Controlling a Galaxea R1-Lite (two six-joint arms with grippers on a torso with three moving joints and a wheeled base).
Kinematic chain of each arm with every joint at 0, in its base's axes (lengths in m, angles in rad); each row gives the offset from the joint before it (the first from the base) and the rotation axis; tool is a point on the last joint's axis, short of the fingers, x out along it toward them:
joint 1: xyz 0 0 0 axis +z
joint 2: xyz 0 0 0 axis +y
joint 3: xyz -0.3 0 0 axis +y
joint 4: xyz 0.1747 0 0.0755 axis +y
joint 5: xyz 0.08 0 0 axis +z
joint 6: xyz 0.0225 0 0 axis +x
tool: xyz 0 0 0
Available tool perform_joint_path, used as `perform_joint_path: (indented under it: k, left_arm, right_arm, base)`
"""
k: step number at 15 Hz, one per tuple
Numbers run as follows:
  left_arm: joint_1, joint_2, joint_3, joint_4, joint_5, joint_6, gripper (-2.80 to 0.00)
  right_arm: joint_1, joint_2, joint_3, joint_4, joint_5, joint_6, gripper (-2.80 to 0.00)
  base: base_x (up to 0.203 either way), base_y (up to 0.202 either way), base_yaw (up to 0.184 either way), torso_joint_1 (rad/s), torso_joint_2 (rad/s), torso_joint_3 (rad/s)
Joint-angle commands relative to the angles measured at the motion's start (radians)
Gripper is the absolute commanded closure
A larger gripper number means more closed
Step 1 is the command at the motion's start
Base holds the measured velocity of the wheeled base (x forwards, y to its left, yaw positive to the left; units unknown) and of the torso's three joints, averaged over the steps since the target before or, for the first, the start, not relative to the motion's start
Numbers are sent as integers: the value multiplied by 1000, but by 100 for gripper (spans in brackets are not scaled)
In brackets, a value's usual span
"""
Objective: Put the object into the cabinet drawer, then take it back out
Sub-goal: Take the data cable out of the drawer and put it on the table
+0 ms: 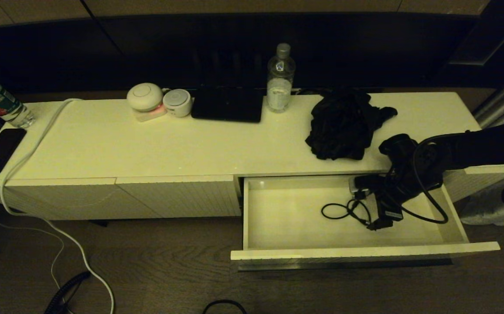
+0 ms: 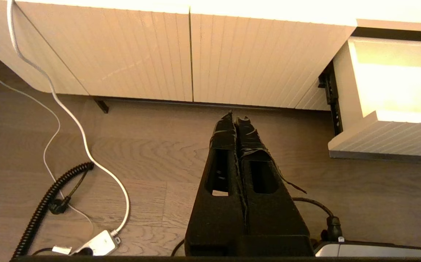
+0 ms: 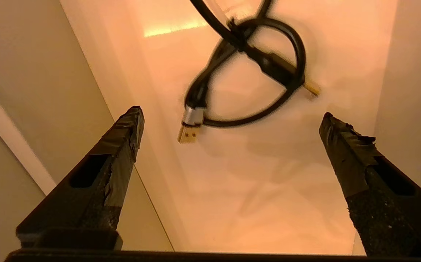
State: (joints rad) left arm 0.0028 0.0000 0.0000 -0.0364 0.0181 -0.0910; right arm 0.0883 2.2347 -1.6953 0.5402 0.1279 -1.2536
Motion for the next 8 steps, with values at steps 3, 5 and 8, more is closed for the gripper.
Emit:
perform_joint_path:
  k: [3,5,8]
  left_arm:
    - [0,-2,0,0,0,-1,0]
    - [0,-2,0,0,0,-1,0]
    - [0,-2,0,0,0,-1,0]
  right_arm:
    - [23,5,-3,9,1,-7,-280]
    - [36,6,-4,9,1,-6,-280]
    - [41,14,-12,11,1,-6,-280]
  base:
    - [0,0,0,0,0,0]
    - [0,0,0,0,0,0]
    - [0,0,0,0,0,0]
